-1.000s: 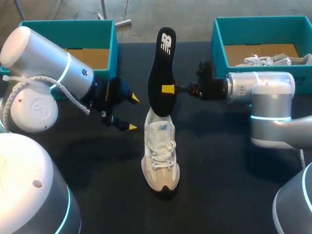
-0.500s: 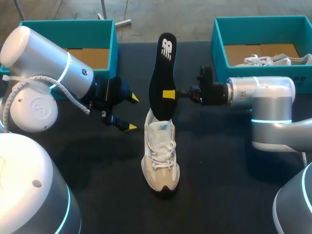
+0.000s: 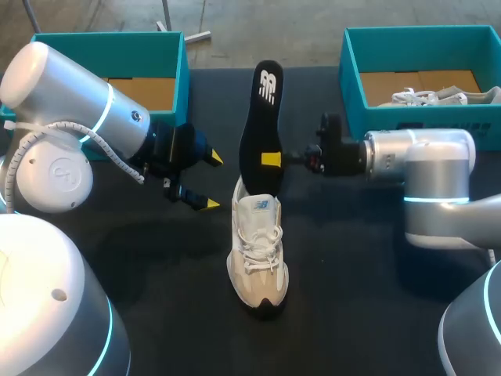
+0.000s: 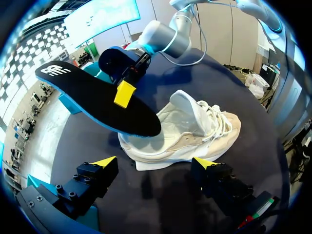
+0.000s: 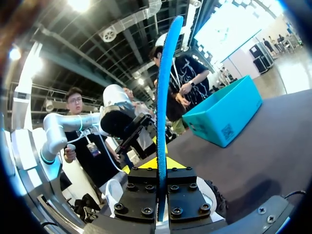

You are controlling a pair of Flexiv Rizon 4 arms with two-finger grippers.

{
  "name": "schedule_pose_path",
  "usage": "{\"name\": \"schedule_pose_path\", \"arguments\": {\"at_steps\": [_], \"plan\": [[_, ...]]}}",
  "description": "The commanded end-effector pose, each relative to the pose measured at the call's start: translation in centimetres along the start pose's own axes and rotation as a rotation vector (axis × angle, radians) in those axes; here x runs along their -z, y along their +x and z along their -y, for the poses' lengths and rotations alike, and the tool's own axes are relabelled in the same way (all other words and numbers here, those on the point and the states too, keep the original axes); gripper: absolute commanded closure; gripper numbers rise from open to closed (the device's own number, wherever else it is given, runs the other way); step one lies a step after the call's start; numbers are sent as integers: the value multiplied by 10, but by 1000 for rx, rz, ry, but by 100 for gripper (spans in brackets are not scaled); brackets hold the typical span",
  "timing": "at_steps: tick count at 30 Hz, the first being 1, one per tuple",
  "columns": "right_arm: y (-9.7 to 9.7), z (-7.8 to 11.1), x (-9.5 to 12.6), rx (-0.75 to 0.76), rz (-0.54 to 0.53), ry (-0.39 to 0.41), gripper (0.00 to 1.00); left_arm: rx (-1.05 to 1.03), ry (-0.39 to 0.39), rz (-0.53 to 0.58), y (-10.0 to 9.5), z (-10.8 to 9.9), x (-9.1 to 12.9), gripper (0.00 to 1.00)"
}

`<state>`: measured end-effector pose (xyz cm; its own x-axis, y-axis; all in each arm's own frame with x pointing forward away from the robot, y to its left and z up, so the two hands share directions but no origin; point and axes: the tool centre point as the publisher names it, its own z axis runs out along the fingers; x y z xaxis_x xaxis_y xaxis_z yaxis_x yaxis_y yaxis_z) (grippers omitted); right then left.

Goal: Take the shoe out of the shoebox, open the shoe tongue, remove and reinsert the insole, then place the shoe into the shoebox

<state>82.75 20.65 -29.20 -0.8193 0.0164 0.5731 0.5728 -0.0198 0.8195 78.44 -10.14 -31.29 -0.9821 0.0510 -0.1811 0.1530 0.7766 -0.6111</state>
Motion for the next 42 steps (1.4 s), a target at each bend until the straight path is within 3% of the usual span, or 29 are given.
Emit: {"name": "schedule_pose_path", "arguments": {"at_steps": [1,10,42], "plan": [[1,6,-7,-2,8,-11,100,0,-4,1,0,0,0,0],[-2,21,-13,8,15,-1,100,0,-4,1,0,0,0,0],[-1,43,-18,-3,8,45,100,0,-4,1,0,0,0,0]]}}
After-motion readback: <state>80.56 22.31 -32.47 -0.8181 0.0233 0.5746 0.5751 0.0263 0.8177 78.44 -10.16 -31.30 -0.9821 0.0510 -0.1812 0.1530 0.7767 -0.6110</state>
